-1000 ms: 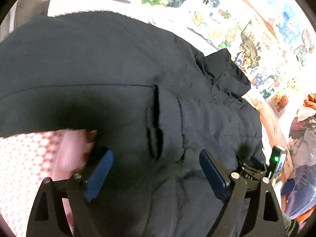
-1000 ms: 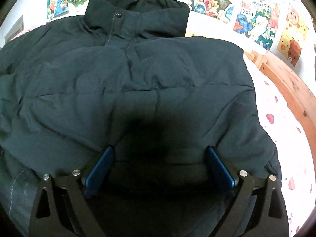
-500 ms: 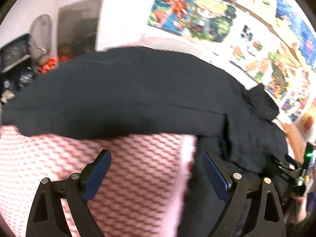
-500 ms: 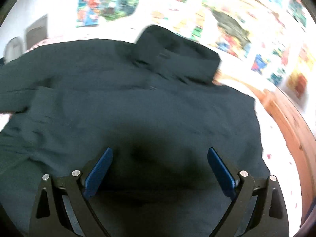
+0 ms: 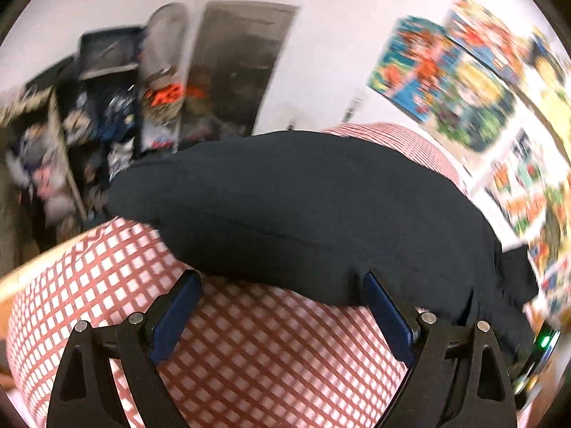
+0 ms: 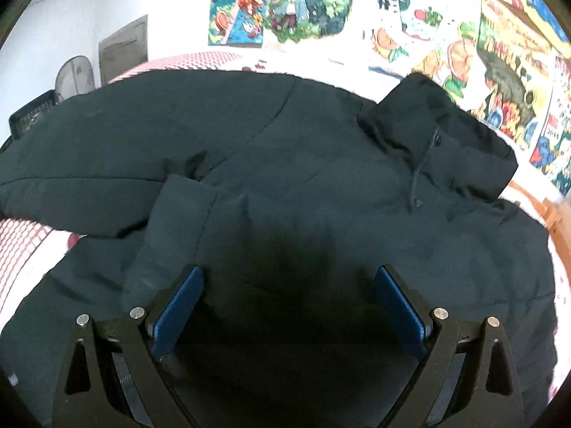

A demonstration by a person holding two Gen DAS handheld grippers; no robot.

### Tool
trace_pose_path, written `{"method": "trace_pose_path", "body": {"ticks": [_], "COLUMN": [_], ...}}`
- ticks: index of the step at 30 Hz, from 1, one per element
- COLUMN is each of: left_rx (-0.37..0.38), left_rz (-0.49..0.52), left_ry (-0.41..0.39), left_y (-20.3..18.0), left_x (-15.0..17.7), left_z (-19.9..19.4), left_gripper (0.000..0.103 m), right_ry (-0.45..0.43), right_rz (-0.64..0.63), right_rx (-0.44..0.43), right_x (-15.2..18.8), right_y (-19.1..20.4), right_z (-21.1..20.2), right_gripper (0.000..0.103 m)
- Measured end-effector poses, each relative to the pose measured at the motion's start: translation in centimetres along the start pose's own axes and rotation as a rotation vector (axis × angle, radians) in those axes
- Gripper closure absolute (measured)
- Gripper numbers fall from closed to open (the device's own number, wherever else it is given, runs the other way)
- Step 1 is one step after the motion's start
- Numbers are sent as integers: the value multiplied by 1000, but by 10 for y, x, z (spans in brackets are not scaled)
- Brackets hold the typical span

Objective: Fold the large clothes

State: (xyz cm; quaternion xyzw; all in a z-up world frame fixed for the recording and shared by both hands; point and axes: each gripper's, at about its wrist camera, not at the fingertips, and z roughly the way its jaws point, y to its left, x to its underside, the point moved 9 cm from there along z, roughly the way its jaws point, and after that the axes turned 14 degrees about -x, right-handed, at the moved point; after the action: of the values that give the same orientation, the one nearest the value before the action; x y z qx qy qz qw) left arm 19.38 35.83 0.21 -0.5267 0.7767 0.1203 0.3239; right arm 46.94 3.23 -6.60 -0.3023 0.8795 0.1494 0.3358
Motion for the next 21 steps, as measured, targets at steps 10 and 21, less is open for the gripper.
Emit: {"method": "trace_pose_path", "body": {"ticks": [10, 21], "left_rx": [-26, -43], "left_rz": [-70, 10], "left_ry": [-46, -253], "left_y": [0, -14], "left_x": [-13, -36], "left_z": [20, -8], "left_gripper": [16, 92], "right_ry": [32, 26], "right_rz": [30, 199], "right_rx": [7, -47], "right_x": [23, 33], "right_y": [-2, -10], "right_z": [12, -20], "right_gripper": [7, 7]}}
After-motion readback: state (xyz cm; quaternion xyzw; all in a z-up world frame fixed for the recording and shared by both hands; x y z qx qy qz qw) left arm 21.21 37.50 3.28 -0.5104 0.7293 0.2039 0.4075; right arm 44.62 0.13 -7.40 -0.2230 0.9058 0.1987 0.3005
